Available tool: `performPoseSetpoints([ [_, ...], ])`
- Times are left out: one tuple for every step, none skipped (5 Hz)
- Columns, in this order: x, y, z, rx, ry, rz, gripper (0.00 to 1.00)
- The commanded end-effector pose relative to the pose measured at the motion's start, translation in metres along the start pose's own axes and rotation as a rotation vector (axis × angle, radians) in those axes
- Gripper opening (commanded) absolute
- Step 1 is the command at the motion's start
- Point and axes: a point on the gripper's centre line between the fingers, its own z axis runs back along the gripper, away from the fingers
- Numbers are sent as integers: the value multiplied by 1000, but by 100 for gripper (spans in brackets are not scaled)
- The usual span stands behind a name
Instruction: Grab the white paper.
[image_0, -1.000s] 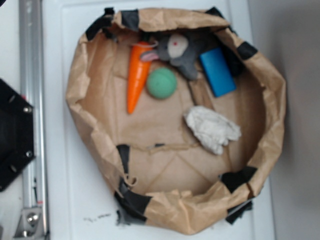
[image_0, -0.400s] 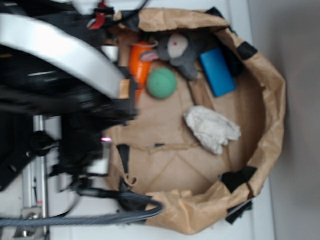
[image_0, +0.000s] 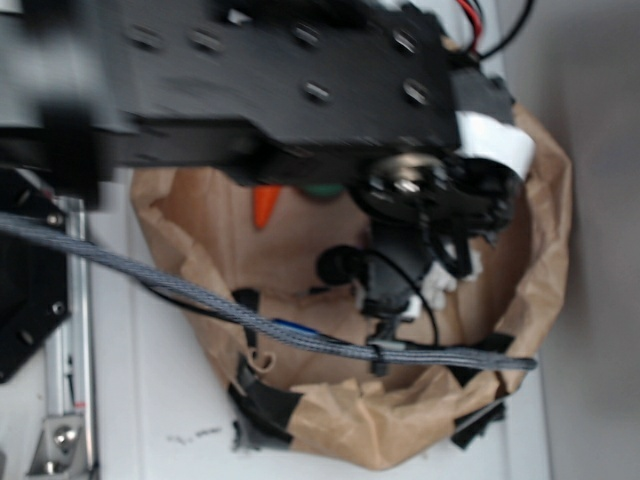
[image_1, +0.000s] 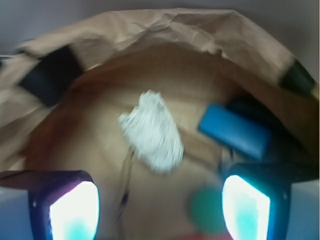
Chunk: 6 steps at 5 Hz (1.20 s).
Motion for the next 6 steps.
performPoseSetpoints([
  [13,-35,-33,-30,-53,-219,100],
  [7,-35,-67,39,-24,-256,100],
  [17,-18,-78,86,2,-239,100],
  [22,-2,-72,99,-11,-200,100],
  [21,5,-76,123,17,-144,0],
  [16,4,-53,137,4,-116,0],
])
